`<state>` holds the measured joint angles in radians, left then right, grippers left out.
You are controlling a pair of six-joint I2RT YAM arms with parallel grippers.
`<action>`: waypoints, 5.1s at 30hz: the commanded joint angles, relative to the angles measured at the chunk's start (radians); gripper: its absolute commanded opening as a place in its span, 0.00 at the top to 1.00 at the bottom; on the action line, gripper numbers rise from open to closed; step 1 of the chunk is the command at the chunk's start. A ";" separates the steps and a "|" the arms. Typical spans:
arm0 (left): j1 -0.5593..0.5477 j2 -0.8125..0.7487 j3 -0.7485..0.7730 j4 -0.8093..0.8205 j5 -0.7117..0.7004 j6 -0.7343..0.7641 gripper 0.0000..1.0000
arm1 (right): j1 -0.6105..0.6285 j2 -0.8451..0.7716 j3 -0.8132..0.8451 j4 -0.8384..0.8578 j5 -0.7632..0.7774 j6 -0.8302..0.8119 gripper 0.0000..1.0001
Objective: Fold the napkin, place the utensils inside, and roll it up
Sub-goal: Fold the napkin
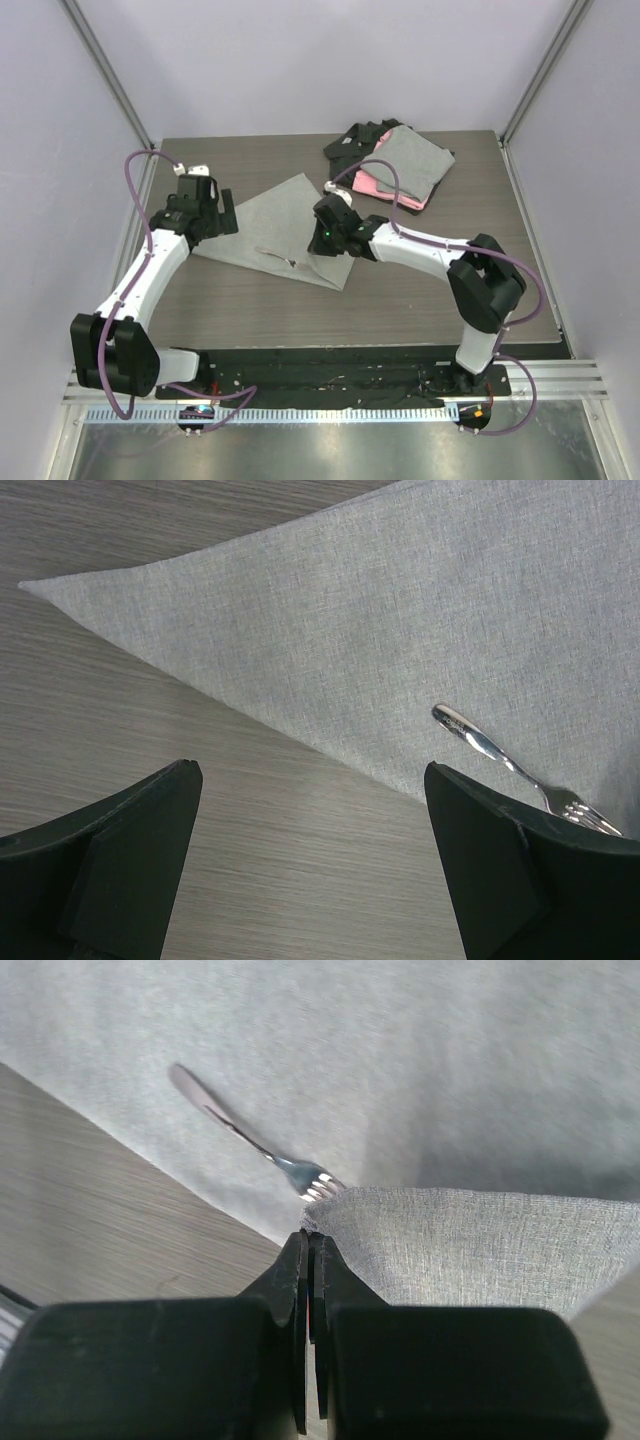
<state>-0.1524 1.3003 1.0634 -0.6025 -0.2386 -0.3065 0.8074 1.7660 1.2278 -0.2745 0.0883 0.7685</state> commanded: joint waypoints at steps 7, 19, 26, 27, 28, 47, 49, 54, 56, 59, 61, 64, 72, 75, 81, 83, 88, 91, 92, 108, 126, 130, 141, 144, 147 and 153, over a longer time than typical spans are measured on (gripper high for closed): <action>0.022 0.007 0.003 0.010 0.012 -0.008 0.00 | 0.038 0.150 0.217 0.109 -0.068 -0.031 0.99; 0.031 0.011 0.006 0.012 0.018 -0.016 0.00 | 0.059 0.246 0.329 0.144 -0.121 -0.028 0.99; 0.042 0.014 0.006 0.013 0.031 -0.025 0.00 | 0.075 0.323 0.403 0.156 -0.147 -0.034 0.99; 0.042 0.016 0.004 0.012 0.033 -0.025 0.00 | 0.075 0.329 0.412 0.159 -0.147 -0.032 0.99; 0.043 0.014 0.004 0.015 0.035 -0.026 0.00 | 0.076 0.340 0.417 0.164 -0.150 -0.034 0.99; 0.060 0.022 0.003 0.015 0.051 -0.036 0.00 | 0.104 0.464 0.527 0.161 -0.159 -0.038 0.99; 0.062 0.024 0.003 0.014 0.053 -0.036 0.00 | 0.110 0.470 0.532 0.159 -0.159 -0.038 0.99; 0.066 0.025 0.003 0.015 0.058 -0.037 0.00 | 0.113 0.486 0.544 0.158 -0.167 -0.038 0.99; 0.068 0.025 0.003 0.015 0.058 -0.037 0.00 | 0.113 0.487 0.552 0.156 -0.173 -0.043 0.99; 0.079 0.031 0.001 0.017 0.068 -0.043 0.00 | 0.115 0.486 0.558 0.153 -0.180 -0.055 0.84; 0.088 0.030 -0.005 0.017 0.079 -0.055 0.00 | 0.115 0.477 0.558 0.159 -0.189 -0.064 0.69; 0.128 0.030 -0.019 0.030 0.125 -0.078 0.00 | 0.115 0.457 0.556 0.164 -0.196 -0.086 0.53; 0.359 0.044 -0.089 0.118 0.315 -0.193 0.00 | 0.104 0.291 0.412 0.247 -0.186 -0.127 0.46; 0.457 0.039 -0.164 0.182 0.369 -0.261 0.06 | 0.066 0.173 0.303 0.328 -0.200 -0.118 0.46; 0.545 0.072 -0.200 0.257 0.323 -0.319 0.17 | -0.068 -0.064 0.072 0.439 -0.280 -0.095 0.46; 0.585 0.089 -0.217 0.312 0.323 -0.347 0.23 | -0.129 -0.120 0.004 0.442 -0.297 -0.101 0.46; 0.688 0.198 -0.237 0.423 0.378 -0.404 0.32 | -0.256 -0.294 -0.114 0.419 -0.315 -0.118 0.46; 0.714 0.249 -0.226 0.451 0.383 -0.401 0.34 | -0.327 -0.374 -0.168 0.402 -0.321 -0.132 0.45; 0.714 0.257 -0.226 0.466 0.393 -0.392 0.34 | -0.341 -0.390 -0.175 0.388 -0.320 -0.139 0.46; 0.740 0.395 -0.191 0.598 0.410 -0.411 0.41 | -0.386 -0.364 -0.186 0.359 -0.358 -0.170 0.45; 0.757 0.475 -0.166 0.646 0.461 -0.414 0.51 | -0.386 -0.349 -0.188 0.345 -0.375 -0.175 0.45; 0.757 0.502 -0.161 0.649 0.481 -0.421 0.56 | -0.386 -0.349 -0.188 0.342 -0.377 -0.176 0.45; 0.758 0.528 -0.154 0.652 0.507 -0.416 0.72 | -0.384 -0.355 -0.194 0.324 -0.381 -0.183 0.46; 0.757 0.533 -0.151 0.652 0.518 -0.414 0.79 | -0.386 -0.358 -0.198 0.319 -0.380 -0.183 0.46; 0.755 0.542 -0.145 0.653 0.536 -0.408 0.91 | -0.386 -0.364 -0.202 0.317 -0.377 -0.183 0.46; 0.746 0.499 -0.158 0.707 0.565 -0.402 1.00 | -0.384 -0.373 -0.209 0.310 -0.371 -0.183 0.46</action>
<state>0.5949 1.8091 0.9123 0.0826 0.2882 -0.7258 0.4252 1.4208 1.0252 0.0196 -0.2825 0.6022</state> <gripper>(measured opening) 0.014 0.544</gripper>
